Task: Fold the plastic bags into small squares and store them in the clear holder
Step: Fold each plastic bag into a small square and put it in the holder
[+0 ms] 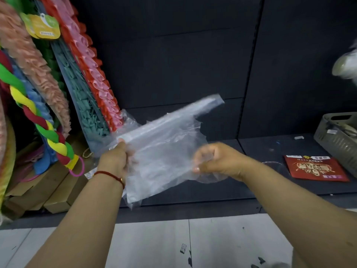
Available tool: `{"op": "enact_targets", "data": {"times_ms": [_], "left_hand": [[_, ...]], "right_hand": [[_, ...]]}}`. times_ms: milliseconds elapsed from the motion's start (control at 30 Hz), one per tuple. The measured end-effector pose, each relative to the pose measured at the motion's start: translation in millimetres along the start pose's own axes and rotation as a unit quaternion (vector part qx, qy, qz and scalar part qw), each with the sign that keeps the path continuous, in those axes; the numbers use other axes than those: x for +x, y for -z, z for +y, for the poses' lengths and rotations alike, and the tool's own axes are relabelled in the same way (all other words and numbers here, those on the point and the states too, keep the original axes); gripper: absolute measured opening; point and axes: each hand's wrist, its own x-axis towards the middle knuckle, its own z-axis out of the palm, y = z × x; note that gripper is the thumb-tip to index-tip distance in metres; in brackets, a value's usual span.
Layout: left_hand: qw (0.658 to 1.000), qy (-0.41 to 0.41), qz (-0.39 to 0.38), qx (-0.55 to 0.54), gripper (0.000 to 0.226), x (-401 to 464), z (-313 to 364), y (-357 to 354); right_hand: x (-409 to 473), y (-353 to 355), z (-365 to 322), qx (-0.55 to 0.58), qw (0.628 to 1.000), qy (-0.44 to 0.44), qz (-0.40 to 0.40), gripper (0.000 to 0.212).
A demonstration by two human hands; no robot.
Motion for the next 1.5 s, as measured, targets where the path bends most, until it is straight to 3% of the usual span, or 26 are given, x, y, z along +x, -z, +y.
{"op": "enact_targets", "data": {"times_ms": [100,200,267,367,500,633,733,767,900,1033,1133,1200,1367,1500], "left_hand": [[0.987,0.081,-0.140,-0.025,0.035,-8,5,4],[0.956,0.145,-0.253,0.023,0.028,-18,-2,3],[0.965,0.130,-0.219,0.054,0.016,-19,-14,-5],[0.990,0.046,-0.111,0.075,0.018,-7,-23,-11],[0.989,-0.019,-0.077,0.123,0.023,4,-25,-6],[0.974,-0.102,-0.059,0.196,0.031,8,-22,2],[0.953,-0.173,-0.031,0.248,0.032,12,-20,10],[0.951,-0.178,-0.035,0.251,0.030,15,-20,12],[0.980,-0.102,-0.067,0.154,0.026,23,-17,15],[0.989,-0.009,-0.148,0.011,0.050,23,-13,17],[0.972,0.047,-0.223,-0.062,0.020,9,-10,13],[0.961,0.071,-0.249,-0.103,0.021,0,-9,7],[0.932,0.072,-0.307,-0.178,0.016,-28,-4,-11],[0.876,0.071,-0.400,-0.261,0.011,-42,7,-14]], "right_hand": [[-1,7,-6,0.020,0.997,0.008,0.068,0.013],[-2,13,-5,0.005,0.997,0.020,0.068,0.016],[-2,16,-2,0.016,0.998,-0.008,0.055,0.015],[-2,20,2,0.021,0.998,0.004,0.052,0.012],[-6,30,6,0.087,0.995,-0.001,0.048,0.015],[-9,42,9,0.064,0.994,-0.036,0.078,0.043],[-9,51,15,0.007,0.991,-0.049,0.121,0.077],[-9,52,15,-0.011,0.990,-0.050,0.130,0.078],[-8,55,14,-0.041,0.985,-0.053,0.156,0.047],[-6,53,16,-0.028,0.981,-0.127,0.146,0.052],[0,46,26,-0.057,0.967,-0.230,0.090,0.062],[4,37,34,-0.064,0.958,-0.276,0.056,0.067],[12,7,40,0.041,0.959,-0.282,0.002,0.086],[18,-11,39,0.176,0.947,-0.265,-0.046,0.098]]}}
